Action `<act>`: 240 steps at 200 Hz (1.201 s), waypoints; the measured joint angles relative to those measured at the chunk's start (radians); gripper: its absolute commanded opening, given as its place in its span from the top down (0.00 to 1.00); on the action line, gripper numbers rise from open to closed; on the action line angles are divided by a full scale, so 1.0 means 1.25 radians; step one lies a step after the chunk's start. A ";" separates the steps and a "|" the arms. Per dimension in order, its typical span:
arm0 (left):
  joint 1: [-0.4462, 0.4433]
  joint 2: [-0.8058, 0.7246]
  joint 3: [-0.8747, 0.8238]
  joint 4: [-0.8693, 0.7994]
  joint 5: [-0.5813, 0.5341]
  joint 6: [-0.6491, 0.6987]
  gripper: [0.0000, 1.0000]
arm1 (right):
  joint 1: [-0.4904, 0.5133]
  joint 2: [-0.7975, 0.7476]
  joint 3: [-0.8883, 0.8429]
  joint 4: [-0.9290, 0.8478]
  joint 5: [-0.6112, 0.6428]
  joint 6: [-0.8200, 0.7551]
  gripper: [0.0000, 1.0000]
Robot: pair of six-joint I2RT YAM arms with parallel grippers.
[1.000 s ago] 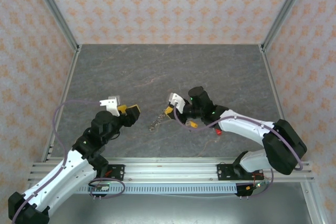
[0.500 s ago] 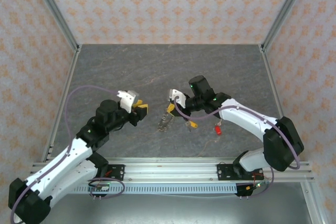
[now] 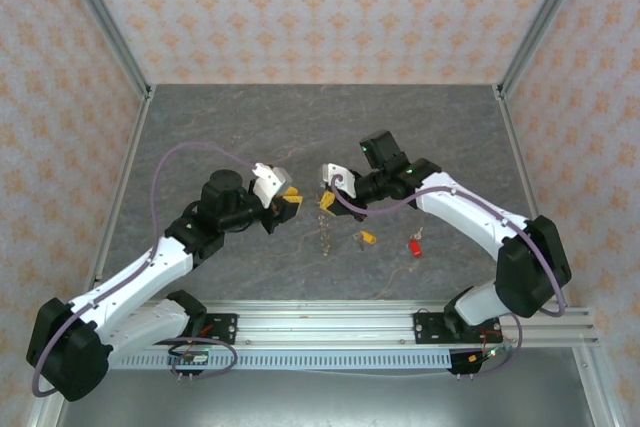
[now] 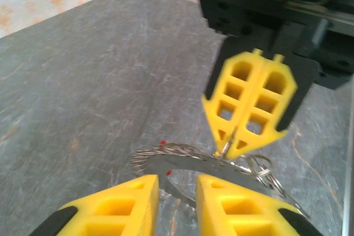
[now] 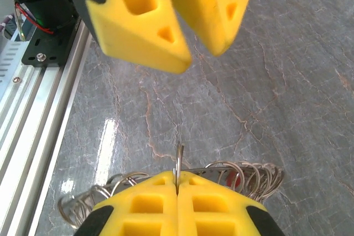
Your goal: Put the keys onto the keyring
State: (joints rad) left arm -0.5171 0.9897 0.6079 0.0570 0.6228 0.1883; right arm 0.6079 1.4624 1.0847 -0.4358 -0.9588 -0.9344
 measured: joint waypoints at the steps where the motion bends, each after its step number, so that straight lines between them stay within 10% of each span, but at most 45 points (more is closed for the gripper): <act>1: 0.000 0.001 0.000 0.000 0.002 0.003 0.79 | 0.000 0.000 0.000 0.001 0.000 0.000 1.00; 240: 0.000 0.134 0.000 0.036 0.145 0.151 0.74 | 0.000 -0.001 -0.087 0.131 -0.036 0.023 1.00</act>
State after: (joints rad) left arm -0.5175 1.1572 0.6083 0.1020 0.8036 0.3771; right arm 0.6079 1.4612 0.9760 -0.2718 -1.0042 -0.9054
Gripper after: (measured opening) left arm 0.271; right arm 0.040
